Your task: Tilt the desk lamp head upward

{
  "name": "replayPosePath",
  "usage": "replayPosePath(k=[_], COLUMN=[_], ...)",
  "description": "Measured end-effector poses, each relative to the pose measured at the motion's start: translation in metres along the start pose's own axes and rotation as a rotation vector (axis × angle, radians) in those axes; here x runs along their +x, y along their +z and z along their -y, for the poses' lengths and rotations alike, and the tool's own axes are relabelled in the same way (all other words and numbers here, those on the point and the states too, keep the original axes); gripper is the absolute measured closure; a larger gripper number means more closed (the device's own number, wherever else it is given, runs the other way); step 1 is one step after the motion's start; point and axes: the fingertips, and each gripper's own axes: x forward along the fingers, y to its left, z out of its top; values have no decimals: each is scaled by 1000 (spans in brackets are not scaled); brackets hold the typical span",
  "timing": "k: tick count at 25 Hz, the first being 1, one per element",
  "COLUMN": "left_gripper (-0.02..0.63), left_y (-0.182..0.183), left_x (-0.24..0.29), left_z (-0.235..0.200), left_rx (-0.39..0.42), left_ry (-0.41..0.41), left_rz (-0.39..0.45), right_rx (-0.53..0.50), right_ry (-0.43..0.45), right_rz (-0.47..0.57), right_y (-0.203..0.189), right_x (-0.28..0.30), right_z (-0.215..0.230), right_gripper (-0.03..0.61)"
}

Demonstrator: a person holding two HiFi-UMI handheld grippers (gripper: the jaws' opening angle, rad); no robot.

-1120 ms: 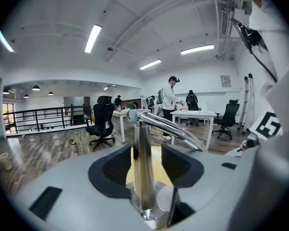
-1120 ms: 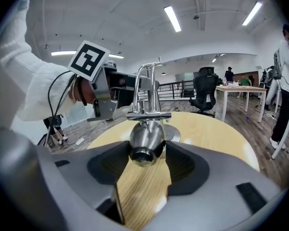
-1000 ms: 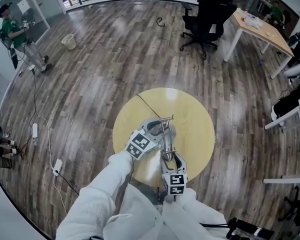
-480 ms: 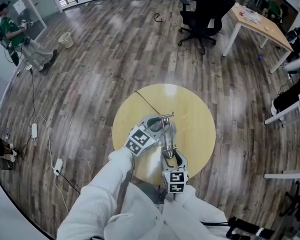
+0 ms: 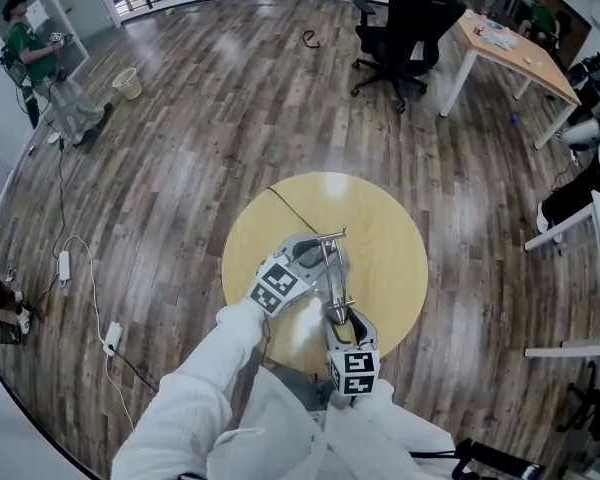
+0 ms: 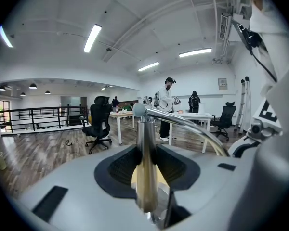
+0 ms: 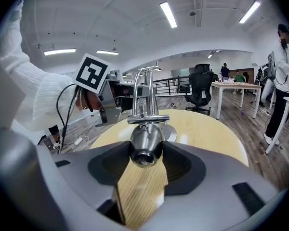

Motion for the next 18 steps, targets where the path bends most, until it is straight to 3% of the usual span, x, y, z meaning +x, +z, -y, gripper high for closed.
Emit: replayPosePath(k=[18], left_gripper=[486], left_y=[7], left_x=[-1], left_z=[3], left_rx=[12], left_ry=[-4], left_rz=[-16], right_rx=[-37], right_ry=[-19], right_rz=[21], right_y=[5], right_x=[-7], right_z=[1], right_gripper=[368])
